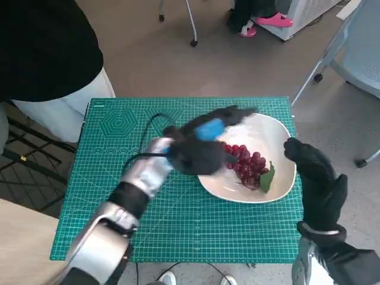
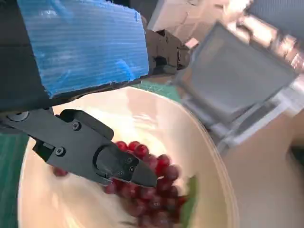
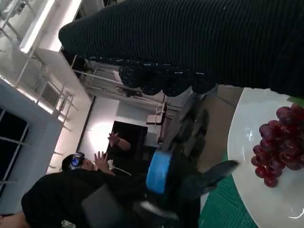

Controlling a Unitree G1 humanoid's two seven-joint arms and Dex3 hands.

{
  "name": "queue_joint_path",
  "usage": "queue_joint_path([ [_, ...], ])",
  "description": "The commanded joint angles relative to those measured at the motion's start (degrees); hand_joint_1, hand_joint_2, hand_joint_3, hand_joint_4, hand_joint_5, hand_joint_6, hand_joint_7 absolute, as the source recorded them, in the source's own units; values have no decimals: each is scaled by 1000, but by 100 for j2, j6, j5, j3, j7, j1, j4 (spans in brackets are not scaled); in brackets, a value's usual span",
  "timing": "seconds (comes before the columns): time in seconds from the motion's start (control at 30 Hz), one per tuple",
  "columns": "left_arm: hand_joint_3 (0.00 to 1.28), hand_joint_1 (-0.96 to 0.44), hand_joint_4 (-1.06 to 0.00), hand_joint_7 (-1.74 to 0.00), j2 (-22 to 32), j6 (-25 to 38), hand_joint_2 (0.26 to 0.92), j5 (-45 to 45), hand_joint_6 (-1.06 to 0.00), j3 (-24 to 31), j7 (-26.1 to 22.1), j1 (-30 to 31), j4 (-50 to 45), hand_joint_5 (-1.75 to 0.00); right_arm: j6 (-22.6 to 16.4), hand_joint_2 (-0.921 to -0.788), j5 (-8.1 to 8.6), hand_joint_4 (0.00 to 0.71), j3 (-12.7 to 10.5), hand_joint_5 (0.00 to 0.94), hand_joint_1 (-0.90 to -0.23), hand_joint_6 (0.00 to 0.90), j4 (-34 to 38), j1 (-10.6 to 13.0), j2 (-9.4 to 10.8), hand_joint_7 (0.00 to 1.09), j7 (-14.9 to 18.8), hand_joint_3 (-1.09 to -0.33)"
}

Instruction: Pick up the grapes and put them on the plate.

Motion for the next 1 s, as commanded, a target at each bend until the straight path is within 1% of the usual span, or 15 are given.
queue_joint_path([
  [0.03, 15, -397, 1, -36, 141, -187, 905, -221, -174, 187, -91, 263, -178, 1, 92, -921, 32, 562, 12, 1, -603, 247, 33, 59, 14, 397, 15, -868],
  [0.1, 14, -392, 1, -35, 145, -189, 906, -232, -177, 190, -103, 274, -194, 1, 92, -921, 33, 562, 14, 1, -603, 246, 33, 59, 13, 398, 14, -868],
  [0.13, 13, -391, 1, -35, 184, -218, 906, -283, -178, 241, -95, 372, -291, 1, 92, -921, 33, 562, 14, 1, -603, 246, 34, 58, 12, 399, 14, -868],
  [0.17, 13, -381, -6, -38, 252, -282, 906, -416, -186, 354, -108, 567, -461, -2, 93, -921, 32, 562, 16, 1, -603, 246, 38, 52, 9, 399, 15, -868],
  [0.23, 9, -342, -40, -47, 432, -464, 903, -876, -222, 723, -210, 1154, -950, -10, 94, -921, 28, 563, 23, 1, -603, 245, 54, 31, 4, 400, 17, -868],
  [0.3, 6, -301, -78, -52, 499, -547, 900, -1427, -261, 1072, -500, 1593, -1254, -13, 93, -921, 18, 563, 31, 1, -604, 245, 73, 8, 3, 401, 17, -869],
  [0.37, 4, -288, -94, -49, 448, -499, 900, -2049, -278, 1379, -978, 1830, -1332, -9, 88, -921, 2, 563, 38, 1, -605, 244, 92, -13, 4, 402, 15, -869],
  [0.43, 4, -286, -99, -43, 347, -358, 901, -2759, -284, 1711, -1595, 1978, -1295, -6, 80, -921, -12, 563, 45, 1, -606, 244, 114, -37, 2, 404, 13, -869],
  [0.57, 4, -298, -84, -29, 103, 155, 906, -4075, -282, 2399, -2798, 2125, -1113, -1, 74, -921, -46, 564, 58, 1, -609, 243, 157, -90, 1, 406, 3, -871],
  [0.63, 5, -323, -77, -25, 6, 398, 908, -4565, -282, 2694, -3257, 2177, -1031, -2, 78, -921, -60, 564, 65, 1, -611, 242, 182, -123, 1, 408, -1, -872],
  [0.7, 4, -357, -77, -23, -57, 567, 909, -4889, -287, 2900, -3576, 2228, -988, -4, 84, -921, -62, 564, 72, 1, -613, 241, 209, -154, 0, 409, 6, -872],
  [0.8, 3, -400, -89, -24, -118, 605, 910, -5134, -299, 3084, -3827, 2333, -1006, -9, 95, -921, -58, 563, 90, 1, -615, 240, 248, -201, 1, 411, 26, -874],
  [1.0, 2, -445, -131, -25, -151, 299, 912, -5111, -326, 3274, -3915, 2523, -1086, -19, 100, -921, -31, 563, 132, 1, -615, 237, 330, -266, -3, 416, 93, -877],
])
